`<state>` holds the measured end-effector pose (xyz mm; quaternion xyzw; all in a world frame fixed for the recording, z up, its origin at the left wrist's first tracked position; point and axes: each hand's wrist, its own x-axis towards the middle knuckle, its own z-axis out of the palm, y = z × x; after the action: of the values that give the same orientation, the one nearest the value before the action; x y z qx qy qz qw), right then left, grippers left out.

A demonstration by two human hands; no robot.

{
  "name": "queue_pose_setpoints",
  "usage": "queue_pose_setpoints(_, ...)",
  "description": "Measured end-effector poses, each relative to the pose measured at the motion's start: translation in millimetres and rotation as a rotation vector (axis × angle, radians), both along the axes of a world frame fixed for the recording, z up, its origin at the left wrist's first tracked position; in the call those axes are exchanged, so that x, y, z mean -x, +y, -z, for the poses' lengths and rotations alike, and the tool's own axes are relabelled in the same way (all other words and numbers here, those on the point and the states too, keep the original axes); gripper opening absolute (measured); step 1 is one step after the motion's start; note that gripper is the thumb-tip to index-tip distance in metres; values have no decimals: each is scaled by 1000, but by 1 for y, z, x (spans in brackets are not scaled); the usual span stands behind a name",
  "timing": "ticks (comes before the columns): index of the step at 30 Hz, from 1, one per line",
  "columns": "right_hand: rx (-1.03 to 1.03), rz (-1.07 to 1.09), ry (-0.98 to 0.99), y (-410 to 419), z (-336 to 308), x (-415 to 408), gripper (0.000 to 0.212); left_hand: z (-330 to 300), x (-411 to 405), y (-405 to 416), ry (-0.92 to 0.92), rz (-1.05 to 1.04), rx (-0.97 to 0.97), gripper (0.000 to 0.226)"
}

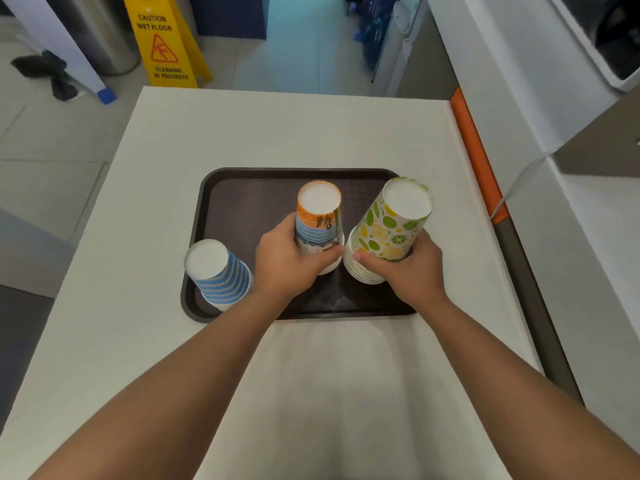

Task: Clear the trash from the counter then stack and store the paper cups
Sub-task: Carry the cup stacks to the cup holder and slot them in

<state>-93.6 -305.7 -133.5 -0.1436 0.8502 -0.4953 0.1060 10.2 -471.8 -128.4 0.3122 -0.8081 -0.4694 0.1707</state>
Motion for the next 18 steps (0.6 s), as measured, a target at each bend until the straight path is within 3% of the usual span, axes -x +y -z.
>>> queue_pose_setpoints(9,92,290,54,38,-70,-7,72,-70,35,18,83,245,35,56)
queue_pose_setpoints(18,98,562,162,136,-130,-13,63,-126,86,105,171,522,64,62)
